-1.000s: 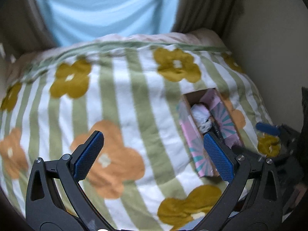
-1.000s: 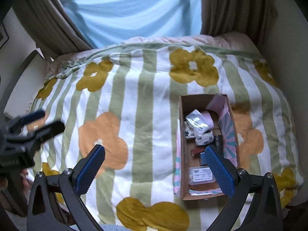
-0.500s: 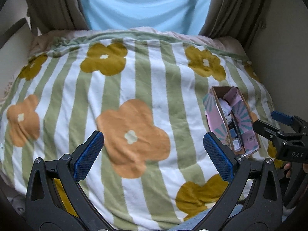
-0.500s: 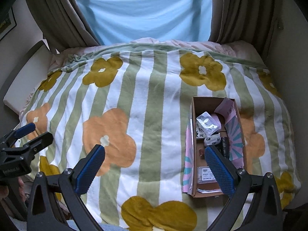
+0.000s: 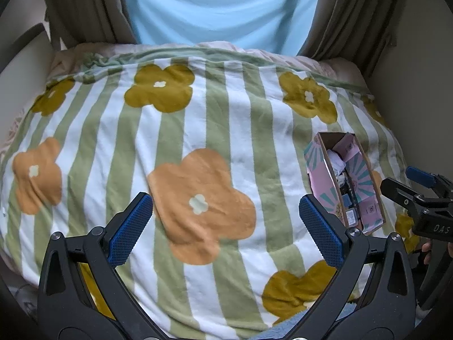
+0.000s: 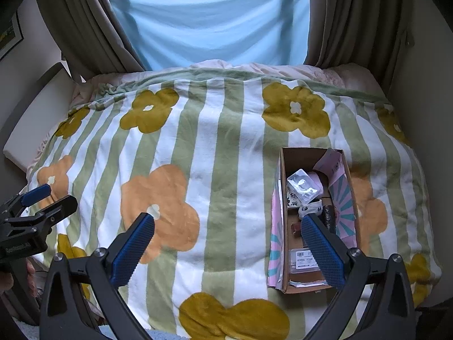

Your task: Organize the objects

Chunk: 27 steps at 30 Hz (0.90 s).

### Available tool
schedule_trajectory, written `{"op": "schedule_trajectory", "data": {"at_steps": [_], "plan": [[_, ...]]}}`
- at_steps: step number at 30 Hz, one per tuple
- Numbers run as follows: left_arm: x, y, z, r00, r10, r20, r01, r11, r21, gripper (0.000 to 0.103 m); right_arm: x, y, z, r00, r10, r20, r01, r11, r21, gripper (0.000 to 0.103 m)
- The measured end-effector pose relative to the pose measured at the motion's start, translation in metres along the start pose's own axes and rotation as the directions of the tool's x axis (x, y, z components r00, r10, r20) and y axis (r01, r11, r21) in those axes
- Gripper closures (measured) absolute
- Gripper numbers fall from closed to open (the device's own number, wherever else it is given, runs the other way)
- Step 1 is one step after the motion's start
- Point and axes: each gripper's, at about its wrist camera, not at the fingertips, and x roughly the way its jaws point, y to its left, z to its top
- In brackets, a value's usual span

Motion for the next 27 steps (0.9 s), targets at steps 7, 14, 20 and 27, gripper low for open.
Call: {"op": "schedule_trajectory", "data": {"at_steps": [7,14,20,27], "plan": [[0.0,-0.0006,-0.0027,1.0,0.011,0.004,-0.011,1.0,-0.005,0.0,0.0001,-0.0009,-0.0009,1.0,0.002,0.003,-0.002,1.0,-0.005,0.0],[-0.0006,-0.0007,-0.0032,1.0,0.012,0.008,-0.012,1.0,-0.006,0.0,0.0005,-0.0012,-0.0012,1.0,0.001,0.005,-0.001,1.0,-0.007,0.0],[-0.0007,-0.0021,-0.0037,1.0,0.012,0.008,-0.012,1.0,0.0,0.0,0.0005,-0.0014,-0.0008,1.0,0.003,0.005,-0.002,1.0,-0.01,0.0],[-0.0004,-0.0063,-0.0021,1.0,0.021,0.014,-0.021,1.0,0.013,0.0,0.002,0.0,-0.0044,1.0,0.006,0.006,-0.005,1.0,-0.008,0.0]]}}
